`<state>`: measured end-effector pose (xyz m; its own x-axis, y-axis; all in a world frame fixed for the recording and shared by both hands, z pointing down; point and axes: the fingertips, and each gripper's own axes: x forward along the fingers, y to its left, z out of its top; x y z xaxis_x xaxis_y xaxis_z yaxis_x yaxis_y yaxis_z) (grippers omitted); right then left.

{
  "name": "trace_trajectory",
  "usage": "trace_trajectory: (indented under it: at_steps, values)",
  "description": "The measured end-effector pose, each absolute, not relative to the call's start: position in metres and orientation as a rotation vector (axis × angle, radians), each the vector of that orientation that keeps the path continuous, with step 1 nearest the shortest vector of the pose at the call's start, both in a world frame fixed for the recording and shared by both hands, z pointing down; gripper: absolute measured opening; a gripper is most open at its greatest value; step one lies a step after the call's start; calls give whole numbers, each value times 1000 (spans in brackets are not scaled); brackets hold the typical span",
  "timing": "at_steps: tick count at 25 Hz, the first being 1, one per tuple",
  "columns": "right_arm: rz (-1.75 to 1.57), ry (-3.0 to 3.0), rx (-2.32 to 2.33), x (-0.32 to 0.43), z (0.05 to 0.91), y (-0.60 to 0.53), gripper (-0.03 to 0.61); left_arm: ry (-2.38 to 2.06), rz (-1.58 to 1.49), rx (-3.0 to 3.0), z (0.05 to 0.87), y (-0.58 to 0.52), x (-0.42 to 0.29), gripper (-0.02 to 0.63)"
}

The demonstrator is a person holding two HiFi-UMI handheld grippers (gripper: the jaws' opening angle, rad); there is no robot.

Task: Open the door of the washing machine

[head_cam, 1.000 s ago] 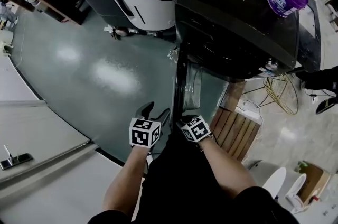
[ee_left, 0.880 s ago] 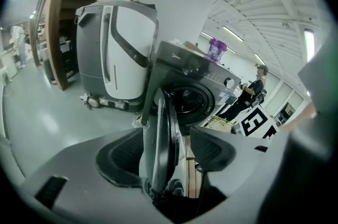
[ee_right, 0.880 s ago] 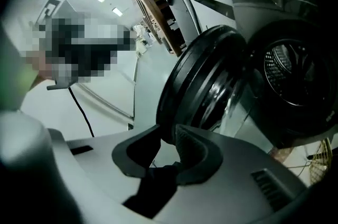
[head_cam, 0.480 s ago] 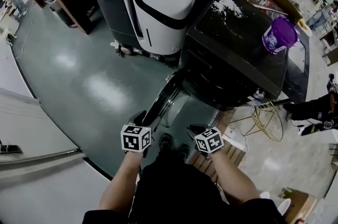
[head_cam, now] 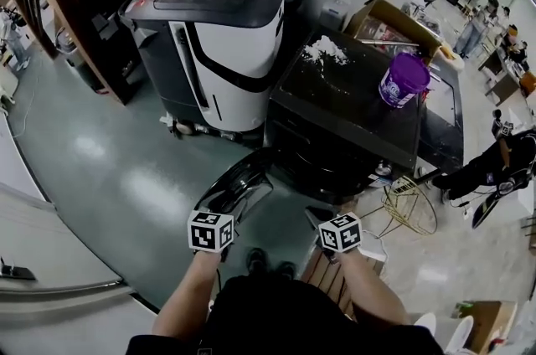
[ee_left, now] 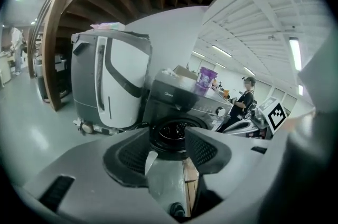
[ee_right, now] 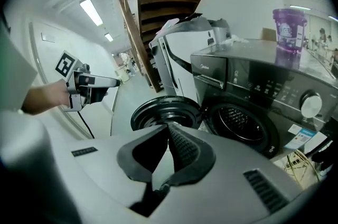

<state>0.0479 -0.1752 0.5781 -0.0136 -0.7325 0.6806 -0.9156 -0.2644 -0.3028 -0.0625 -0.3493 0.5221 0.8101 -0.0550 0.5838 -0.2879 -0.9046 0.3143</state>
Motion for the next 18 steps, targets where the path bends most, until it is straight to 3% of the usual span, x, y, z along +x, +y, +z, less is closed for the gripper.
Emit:
trace_trajectory:
  at_steps: [18]
  values:
    - [980,-1704,2369,90,491,-164,17,-43,561,2699,446,-363,-9,122]
